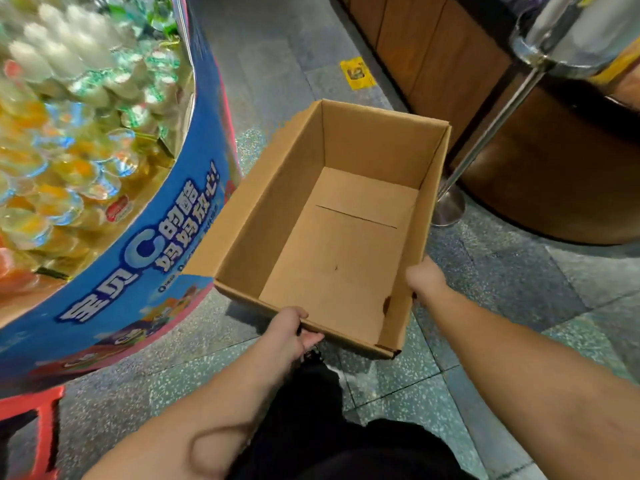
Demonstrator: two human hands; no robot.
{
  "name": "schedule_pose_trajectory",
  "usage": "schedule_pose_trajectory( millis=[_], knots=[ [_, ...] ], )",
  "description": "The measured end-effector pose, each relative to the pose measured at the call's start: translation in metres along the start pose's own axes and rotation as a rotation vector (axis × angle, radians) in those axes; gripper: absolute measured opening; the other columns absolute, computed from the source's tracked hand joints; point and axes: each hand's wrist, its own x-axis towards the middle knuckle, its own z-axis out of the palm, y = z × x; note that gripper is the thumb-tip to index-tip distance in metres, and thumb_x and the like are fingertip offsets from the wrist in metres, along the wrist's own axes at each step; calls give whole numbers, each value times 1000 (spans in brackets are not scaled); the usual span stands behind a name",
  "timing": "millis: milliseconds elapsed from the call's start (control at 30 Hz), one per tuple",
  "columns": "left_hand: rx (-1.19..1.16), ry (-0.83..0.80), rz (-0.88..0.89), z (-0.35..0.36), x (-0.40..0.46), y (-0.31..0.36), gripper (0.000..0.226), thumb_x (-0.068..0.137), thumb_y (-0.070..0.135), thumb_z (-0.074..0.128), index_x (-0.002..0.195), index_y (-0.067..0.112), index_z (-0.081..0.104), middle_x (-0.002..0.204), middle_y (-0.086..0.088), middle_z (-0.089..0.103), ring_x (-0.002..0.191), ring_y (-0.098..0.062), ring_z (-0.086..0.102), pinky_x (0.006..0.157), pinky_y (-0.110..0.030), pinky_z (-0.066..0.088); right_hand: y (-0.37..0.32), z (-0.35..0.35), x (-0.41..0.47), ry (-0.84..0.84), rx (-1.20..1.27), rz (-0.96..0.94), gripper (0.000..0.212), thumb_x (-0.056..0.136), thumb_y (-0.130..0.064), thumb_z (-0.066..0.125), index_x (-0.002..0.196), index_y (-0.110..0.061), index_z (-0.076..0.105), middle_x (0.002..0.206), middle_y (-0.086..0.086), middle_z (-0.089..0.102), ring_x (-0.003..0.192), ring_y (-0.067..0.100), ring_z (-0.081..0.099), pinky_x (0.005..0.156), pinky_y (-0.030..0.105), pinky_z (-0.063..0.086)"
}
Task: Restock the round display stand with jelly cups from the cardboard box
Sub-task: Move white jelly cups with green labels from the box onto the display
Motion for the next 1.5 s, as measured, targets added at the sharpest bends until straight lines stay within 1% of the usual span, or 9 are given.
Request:
schedule_pose_trajectory(
  millis=[100,233,467,633,767,933,1100,1333,1500],
  knots=[
    [-12,-5,-69,29,19,38,13,99,2,36,99,-3,48,105,-25,56,104,-37,55,98,-51,44,-47,-16,37,4,-65,-52,52,86,-21,50,137,-11,44,126,18,59,112,38,58,96,49,51],
    [-46,-22,-88,67,40,80,11,97,2,39,86,1,43,85,-17,51,79,-34,54,60,-47,56,-99,-25,85,-21,-125,-103,55,90,-22,54,143,-15,40,129,15,59,114,35,58,98,43,50],
    [-108,64,-144,141,93,148,15,96,3,42,88,-3,54,88,-21,60,90,-37,57,102,-52,45,-172,-22,210,-67,-213,-123,67,92,-8,47,154,-23,26,136,10,55,107,30,61,64,28,51],
    [-142,112,-146,200,147,195,29,94,4,36,67,15,40,45,-4,38,34,-14,36,41,-24,50,-228,-12,309,-148,-241,-156,53,93,-19,46,146,-21,41,130,13,61,110,32,61,88,40,54],
    [-166,121,-186,227,186,224,20,97,10,43,79,8,51,76,-14,53,68,-23,55,52,-31,57,-259,0,363,-226,-296,-173,50,94,-14,45,144,-16,41,130,15,59,111,33,59,83,33,47],
    [-216,114,-244,232,252,255,17,99,12,44,83,7,50,79,-13,51,69,-24,57,45,-30,57,-279,37,424,-271,-347,-212,46,93,-19,48,139,-19,44,124,12,60,102,30,58,80,33,45],
    [-419,137,-244,232,326,272,16,100,5,43,88,1,54,93,-17,59,79,-30,58,95,-43,48,-290,84,477,-287,-330,-195,46,90,-25,51,135,-21,47,118,6,62,105,28,60,89,36,50],
    [-422,129,-254,223,452,300,7,98,5,48,101,6,54,104,-17,61,89,-31,60,75,-44,52,-291,172,580,-269,-387,-224,55,97,-9,46,150,-20,32,119,9,61,96,24,58,62,18,41],
    [-435,124,-266,219,531,313,5,99,6,49,100,5,54,107,-18,58,101,-34,58,84,-44,52,-291,229,635,-232,-383,-241,68,95,-8,47,155,-26,21,120,1,60,100,23,63,78,27,54]
  ],
)
